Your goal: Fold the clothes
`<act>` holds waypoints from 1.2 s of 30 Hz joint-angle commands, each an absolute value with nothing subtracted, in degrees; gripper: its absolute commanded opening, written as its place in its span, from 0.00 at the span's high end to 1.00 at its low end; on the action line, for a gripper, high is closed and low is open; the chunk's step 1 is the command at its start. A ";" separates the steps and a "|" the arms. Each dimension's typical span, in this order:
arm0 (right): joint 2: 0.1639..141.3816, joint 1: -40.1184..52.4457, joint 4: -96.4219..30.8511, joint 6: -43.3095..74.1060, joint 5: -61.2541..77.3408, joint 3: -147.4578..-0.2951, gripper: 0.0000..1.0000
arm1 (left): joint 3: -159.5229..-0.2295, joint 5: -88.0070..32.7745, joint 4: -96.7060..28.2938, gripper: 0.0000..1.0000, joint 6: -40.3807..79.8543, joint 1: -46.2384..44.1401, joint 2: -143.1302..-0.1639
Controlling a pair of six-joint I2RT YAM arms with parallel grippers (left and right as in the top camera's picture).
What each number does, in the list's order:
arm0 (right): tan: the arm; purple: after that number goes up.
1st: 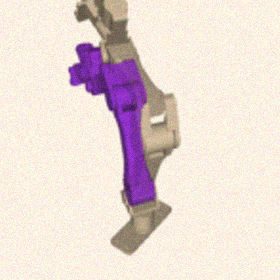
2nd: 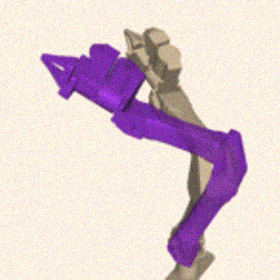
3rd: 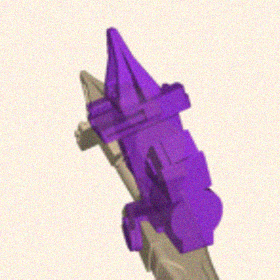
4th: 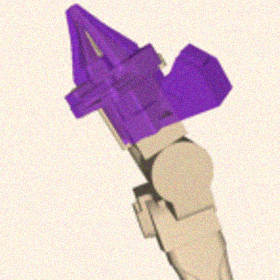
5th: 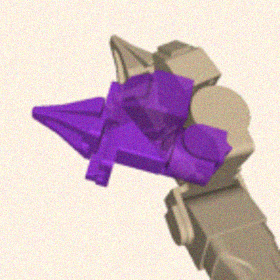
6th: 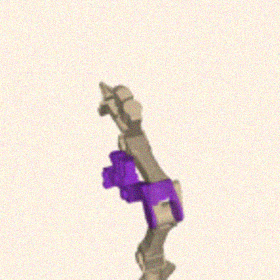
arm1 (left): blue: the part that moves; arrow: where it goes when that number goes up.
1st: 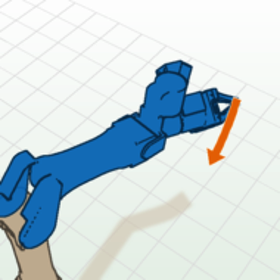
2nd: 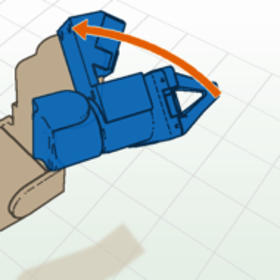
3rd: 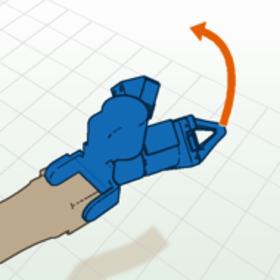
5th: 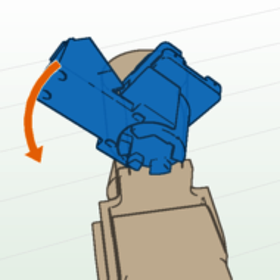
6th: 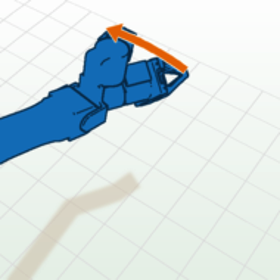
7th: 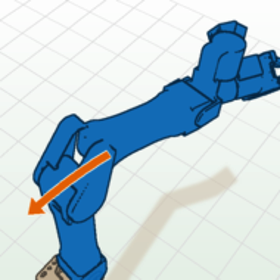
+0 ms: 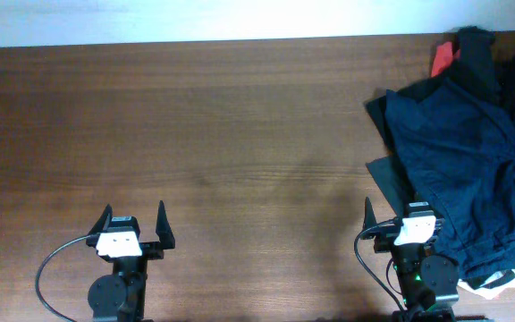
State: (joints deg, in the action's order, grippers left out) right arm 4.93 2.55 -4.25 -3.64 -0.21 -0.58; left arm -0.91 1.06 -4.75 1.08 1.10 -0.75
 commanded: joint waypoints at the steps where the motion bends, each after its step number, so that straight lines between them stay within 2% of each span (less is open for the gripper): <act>1: 4.89 2.17 -4.47 -2.46 -0.71 -0.34 0.01 | -0.51 0.40 -4.78 0.01 0.19 1.32 -0.80; 5: 5.26 2.17 -9.82 -0.36 -0.71 -5.58 0.01 | -0.99 -4.32 -1.96 0.01 3.70 1.32 -0.80; 8: 11.18 2.17 -17.26 0.30 -0.73 -14.15 0.01 | -5.58 -4.95 -7.84 0.01 3.66 1.32 -2.94; 12: 28.03 2.17 -25.43 0.47 -0.73 -27.97 0.01 | -16.73 -5.17 -16.40 0.01 3.66 1.28 -13.76; 15: 41.36 2.17 -31.44 0.47 -0.69 -38.52 0.01 | -23.49 -5.19 -18.13 0.01 3.64 1.28 -23.35; 19: 64.75 2.15 -41.52 0.21 -0.73 -58.30 0.01 | -33.80 -5.39 -24.82 0.01 3.62 1.28 -35.97; 20: 68.93 2.15 -42.06 -0.03 -0.78 -61.39 0.01 | -34.63 -5.39 -25.45 0.01 3.62 1.28 -37.32; 22: 77.80 1.78 -37.43 -8.78 -3.62 -63.94 0.01 | -35.05 -5.39 -25.61 0.01 3.62 1.28 -39.57; 24: 87.24 -1.80 -30.52 -6.59 -12.36 -63.94 0.01 | -35.05 -5.37 -25.58 0.01 3.64 1.28 -40.07; 28: 98.06 -6.04 -21.89 -6.61 -9.26 -63.92 0.00 | -35.05 -5.37 -25.56 0.01 3.64 1.28 -40.07; 30: 101.56 -6.42 -20.05 -6.59 -9.23 -63.92 0.09 | -35.05 -5.37 -25.56 0.01 3.64 1.28 -40.07; 31: 103.74 -6.42 -18.63 -6.61 -9.30 -63.92 0.18 | -35.05 -5.37 -25.58 0.01 3.64 1.28 -40.07; 34: 107.24 -6.52 -15.90 -6.59 -9.76 -63.92 0.33 | -35.05 -5.39 -25.58 0.01 3.64 1.28 -40.07; 35: 108.38 -6.50 -13.56 -6.35 -9.76 -63.92 0.42 | -35.05 -5.39 -25.61 0.01 3.64 1.28 -40.07; 36: 108.86 -6.52 -12.10 -5.63 -9.74 -63.92 0.45 | -35.05 -5.37 -25.56 0.01 3.64 1.28 -40.07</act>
